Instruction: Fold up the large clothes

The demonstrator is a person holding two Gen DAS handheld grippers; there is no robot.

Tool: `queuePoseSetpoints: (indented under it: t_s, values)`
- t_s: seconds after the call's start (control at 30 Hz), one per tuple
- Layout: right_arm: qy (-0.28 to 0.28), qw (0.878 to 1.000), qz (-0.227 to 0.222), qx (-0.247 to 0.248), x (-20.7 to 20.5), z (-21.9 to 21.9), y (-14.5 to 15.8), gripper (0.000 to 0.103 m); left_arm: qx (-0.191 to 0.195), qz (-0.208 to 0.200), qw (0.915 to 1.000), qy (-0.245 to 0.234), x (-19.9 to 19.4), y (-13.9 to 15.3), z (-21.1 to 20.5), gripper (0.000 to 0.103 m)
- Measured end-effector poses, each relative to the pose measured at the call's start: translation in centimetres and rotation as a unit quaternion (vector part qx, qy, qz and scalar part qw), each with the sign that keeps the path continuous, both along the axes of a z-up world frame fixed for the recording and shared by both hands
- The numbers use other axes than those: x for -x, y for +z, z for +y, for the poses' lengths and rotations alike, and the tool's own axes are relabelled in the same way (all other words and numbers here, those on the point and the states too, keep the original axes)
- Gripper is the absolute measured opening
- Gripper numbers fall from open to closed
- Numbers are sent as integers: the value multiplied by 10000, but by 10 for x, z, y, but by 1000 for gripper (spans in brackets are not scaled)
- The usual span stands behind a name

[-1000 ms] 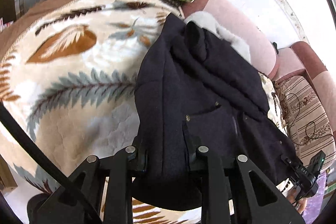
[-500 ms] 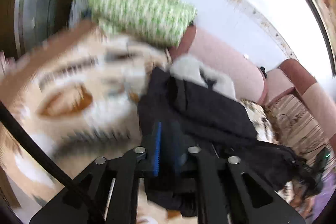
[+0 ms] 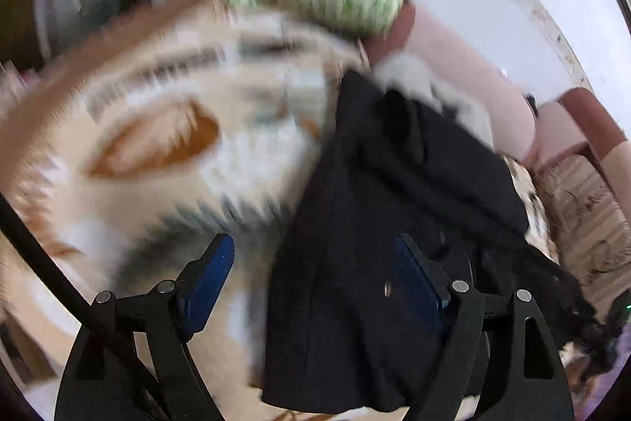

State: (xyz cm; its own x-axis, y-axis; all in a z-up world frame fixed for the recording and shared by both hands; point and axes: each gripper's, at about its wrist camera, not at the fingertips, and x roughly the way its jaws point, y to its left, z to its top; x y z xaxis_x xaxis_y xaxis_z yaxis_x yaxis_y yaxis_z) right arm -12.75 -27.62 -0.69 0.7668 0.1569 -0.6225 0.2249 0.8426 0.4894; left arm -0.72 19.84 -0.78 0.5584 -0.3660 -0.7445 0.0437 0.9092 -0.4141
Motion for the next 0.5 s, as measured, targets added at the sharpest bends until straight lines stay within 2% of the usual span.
queuePoseSetpoints:
  t_s: [0.1,0.17,0.33,0.4,0.47,0.5]
  values:
    - [-30,9999,85,-94,5,-5,-11,16,406,342,9984,-187,-8,-31,-5,81]
    - [-52,9998,102,-166,6,-8,-15,16,514,449,9970,-375,-8,-46,-16,81]
    - [-41,9997,80,-212,5,-9,-17,17,387,483,9941,-895,6,-66,-48,84]
    - [-38,9998,91,-192,4,-8,-18,17,107,332,9948,-954,15,-69,-55,83]
    - [-45,9998,109,-190,3,-7,-21,17,-321,258,9948,-936,21,-65,-59,51]
    - [-49,9998,111,-184,3,-7,-21,17,-505,219,9944,-908,23,-61,-61,31]
